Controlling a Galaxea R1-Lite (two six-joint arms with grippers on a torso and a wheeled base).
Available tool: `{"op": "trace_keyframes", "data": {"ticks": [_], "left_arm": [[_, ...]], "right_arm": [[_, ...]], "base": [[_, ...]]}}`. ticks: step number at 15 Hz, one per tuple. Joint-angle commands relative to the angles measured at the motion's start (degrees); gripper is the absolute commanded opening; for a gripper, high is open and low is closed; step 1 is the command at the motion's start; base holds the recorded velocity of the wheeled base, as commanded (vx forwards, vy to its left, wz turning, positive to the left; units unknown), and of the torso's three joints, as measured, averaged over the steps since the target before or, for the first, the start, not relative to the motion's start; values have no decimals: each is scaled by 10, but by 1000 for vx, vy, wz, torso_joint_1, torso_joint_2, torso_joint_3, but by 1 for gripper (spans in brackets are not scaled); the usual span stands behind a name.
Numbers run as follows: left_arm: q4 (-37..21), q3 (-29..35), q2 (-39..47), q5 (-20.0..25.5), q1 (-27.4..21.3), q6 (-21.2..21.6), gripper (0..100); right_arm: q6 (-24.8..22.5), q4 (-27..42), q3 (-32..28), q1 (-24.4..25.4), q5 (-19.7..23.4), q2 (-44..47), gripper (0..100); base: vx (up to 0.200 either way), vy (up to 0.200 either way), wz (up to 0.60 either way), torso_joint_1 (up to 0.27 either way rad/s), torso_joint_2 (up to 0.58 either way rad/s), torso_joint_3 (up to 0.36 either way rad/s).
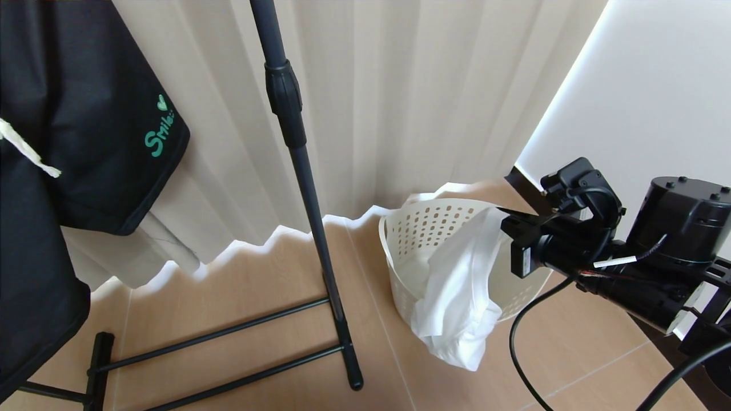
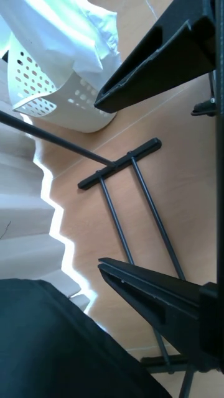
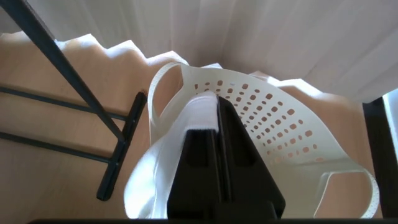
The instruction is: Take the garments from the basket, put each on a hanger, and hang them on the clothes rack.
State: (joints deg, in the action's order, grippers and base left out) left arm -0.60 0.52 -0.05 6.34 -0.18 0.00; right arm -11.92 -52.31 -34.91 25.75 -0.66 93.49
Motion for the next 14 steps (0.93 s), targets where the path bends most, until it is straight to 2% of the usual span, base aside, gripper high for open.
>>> {"op": "trace_keyframes", "data": {"ticks": [1, 14], "left_arm": [[0, 0, 0, 0, 0, 1, 100], [0, 0, 0, 0, 0, -1, 100]], "right_arm": [[0, -1, 1, 1, 0, -3, 0], [0, -1, 0, -11, 3, 6, 0]], "base": [[0, 0, 0, -2, 2, 207], [0, 0, 0, 1, 3, 192]]}}
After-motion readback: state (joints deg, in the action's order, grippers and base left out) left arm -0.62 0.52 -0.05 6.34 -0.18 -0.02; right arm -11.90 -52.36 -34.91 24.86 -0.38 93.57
